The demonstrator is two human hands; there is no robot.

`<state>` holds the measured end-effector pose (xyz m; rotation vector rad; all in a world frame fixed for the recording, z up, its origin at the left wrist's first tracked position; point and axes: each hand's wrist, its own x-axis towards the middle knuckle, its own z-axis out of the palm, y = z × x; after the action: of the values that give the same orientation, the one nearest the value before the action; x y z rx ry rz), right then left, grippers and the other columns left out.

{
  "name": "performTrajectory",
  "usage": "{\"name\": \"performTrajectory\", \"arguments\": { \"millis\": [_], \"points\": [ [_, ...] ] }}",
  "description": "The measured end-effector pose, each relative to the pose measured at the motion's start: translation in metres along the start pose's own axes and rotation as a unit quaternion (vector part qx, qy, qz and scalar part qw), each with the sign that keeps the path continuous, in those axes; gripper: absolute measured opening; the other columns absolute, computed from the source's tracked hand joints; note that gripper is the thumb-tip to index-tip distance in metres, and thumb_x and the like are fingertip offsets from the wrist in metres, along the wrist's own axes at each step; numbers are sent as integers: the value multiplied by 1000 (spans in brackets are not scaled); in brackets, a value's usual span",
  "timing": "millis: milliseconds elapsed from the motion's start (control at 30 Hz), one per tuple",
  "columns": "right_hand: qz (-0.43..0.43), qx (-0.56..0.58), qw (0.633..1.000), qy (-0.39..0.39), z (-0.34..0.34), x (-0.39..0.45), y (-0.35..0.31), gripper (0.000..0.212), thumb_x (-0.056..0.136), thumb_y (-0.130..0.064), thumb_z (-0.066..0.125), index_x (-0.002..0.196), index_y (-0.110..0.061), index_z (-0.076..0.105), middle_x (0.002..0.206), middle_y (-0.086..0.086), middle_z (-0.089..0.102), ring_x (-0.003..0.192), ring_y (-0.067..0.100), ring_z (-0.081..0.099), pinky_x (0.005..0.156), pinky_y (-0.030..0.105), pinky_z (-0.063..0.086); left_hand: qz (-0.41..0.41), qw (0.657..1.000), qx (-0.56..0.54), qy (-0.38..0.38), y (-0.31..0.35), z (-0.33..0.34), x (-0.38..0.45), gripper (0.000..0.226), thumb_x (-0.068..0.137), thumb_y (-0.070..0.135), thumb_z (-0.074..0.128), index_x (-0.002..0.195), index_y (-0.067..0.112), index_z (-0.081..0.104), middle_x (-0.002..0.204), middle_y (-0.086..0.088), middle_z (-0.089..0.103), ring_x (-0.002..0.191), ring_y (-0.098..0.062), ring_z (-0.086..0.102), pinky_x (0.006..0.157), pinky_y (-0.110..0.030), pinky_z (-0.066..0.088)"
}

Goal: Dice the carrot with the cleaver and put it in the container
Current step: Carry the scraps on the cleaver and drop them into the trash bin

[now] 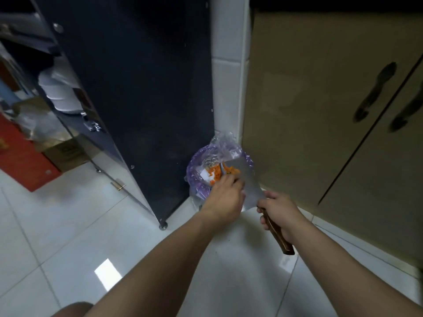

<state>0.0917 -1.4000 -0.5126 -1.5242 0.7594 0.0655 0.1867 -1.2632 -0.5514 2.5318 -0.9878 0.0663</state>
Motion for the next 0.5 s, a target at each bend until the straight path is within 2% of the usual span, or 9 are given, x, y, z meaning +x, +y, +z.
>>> {"name": "performTrajectory", "arguments": {
  "millis": [167,333,400,500],
  "points": [
    [18,-43,999,-9,-6,5,-5,29,89,0,55,112,-19,61,70,12,61,48,23,53,47,30,44,-70,997,-18,-31,-24,-1,25,41,106,26,41,145,18,49,149,-8,42,137,-29,40,118,-41,31],
    [13,-64,998,-5,-15,6,-11,33,92,4,53,88,-29,56,72,14,60,50,23,51,48,32,43,-112,992,-8,-60,-48,1,51,47,101,25,58,145,14,50,152,-8,44,138,-29,42,118,-38,31],
    [16,-74,997,-1,-17,9,-14,34,93,2,53,85,-31,53,76,14,61,53,24,52,49,32,45,-131,990,1,-60,-59,1,61,46,97,26,63,141,15,54,147,-8,50,136,-29,47,114,-39,36],
    [21,-88,996,12,-13,18,-19,28,93,0,56,95,-28,55,78,14,62,54,24,52,48,31,46,-113,993,-32,-1,-63,-1,63,56,86,21,74,139,21,56,146,-2,51,137,-26,45,115,-38,34]
  ]
}}
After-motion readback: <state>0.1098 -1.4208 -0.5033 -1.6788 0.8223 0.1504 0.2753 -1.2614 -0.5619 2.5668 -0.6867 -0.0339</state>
